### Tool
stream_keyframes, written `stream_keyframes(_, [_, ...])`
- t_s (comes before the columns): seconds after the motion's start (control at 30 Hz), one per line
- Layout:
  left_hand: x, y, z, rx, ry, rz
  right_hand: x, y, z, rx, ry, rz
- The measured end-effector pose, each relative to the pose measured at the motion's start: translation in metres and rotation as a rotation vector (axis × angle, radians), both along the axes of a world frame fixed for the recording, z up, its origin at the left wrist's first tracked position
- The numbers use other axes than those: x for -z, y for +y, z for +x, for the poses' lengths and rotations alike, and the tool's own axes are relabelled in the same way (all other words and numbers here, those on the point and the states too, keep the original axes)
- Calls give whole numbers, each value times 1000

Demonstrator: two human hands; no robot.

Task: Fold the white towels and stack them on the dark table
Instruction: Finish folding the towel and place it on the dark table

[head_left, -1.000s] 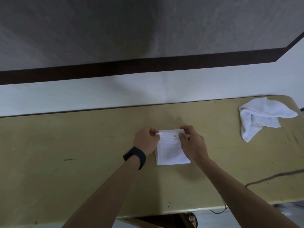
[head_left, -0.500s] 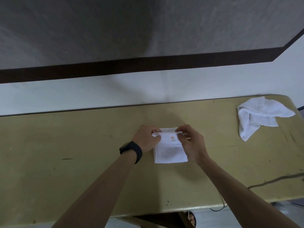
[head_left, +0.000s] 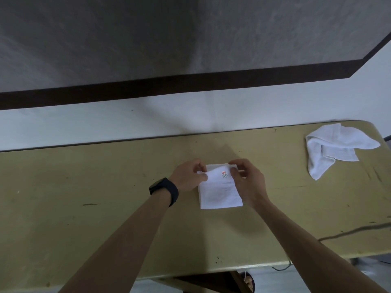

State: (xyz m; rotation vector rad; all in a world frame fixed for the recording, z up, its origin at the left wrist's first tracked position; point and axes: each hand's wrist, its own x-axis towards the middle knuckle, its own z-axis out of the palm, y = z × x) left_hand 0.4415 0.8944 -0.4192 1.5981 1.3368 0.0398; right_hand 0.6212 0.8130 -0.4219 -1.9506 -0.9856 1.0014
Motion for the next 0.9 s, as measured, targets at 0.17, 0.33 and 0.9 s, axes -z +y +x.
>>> stream_keyframes(0.17, [8,-2,0,124,96,96,3,-1,-1,-11,-5,-7])
stream_keyframes(0.33, [11,0,-1,73,96,162,6,-3,0,24,2,-30])
stream_keyframes(0.9, [23,-6,7,-273,216,330,28,9,-4,19,-311,-115])
